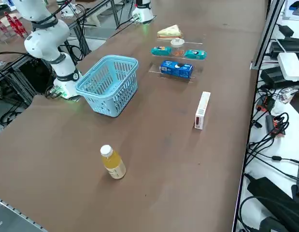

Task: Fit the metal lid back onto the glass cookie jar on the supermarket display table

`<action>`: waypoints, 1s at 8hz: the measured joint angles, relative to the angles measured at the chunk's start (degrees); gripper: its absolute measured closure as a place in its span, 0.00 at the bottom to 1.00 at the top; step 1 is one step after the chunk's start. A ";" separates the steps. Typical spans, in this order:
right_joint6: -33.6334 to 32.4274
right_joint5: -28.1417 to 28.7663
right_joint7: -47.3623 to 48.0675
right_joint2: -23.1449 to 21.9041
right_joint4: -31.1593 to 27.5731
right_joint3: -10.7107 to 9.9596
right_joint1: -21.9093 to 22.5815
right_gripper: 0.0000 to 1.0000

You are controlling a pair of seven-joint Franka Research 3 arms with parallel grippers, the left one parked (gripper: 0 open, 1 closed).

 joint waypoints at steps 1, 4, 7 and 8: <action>1.55 -0.01 0.55 1.16 -0.02 -0.55 -0.06 0.00; 3.17 -0.01 1.41 3.08 -0.02 -1.71 -0.37 0.00; 2.78 -0.01 1.71 2.98 0.01 -3.81 -0.38 0.00; 2.46 -0.01 1.59 2.97 0.03 -4.47 -0.39 0.00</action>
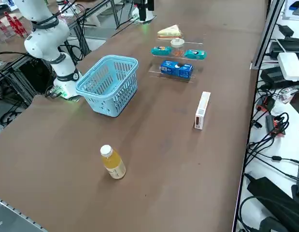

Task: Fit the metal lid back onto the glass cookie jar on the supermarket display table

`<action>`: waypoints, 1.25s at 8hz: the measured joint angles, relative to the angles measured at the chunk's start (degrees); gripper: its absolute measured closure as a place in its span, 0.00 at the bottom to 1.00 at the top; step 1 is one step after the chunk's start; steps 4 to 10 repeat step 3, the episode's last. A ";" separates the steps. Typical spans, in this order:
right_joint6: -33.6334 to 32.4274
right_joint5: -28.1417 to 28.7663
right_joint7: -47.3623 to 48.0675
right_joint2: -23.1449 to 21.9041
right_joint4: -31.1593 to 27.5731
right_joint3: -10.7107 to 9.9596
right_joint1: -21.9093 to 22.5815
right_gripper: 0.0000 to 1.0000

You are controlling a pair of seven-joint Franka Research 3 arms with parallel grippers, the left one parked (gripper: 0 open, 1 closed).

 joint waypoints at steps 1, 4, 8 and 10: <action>-0.66 0.00 -0.01 -0.04 0.02 -0.22 0.01 0.00; -1.33 0.01 -0.58 -0.13 0.03 -1.62 0.03 0.00; -1.33 0.01 -0.58 -0.13 0.03 -1.62 0.03 0.00; -1.33 0.01 -0.58 -0.13 0.03 -1.62 0.03 0.00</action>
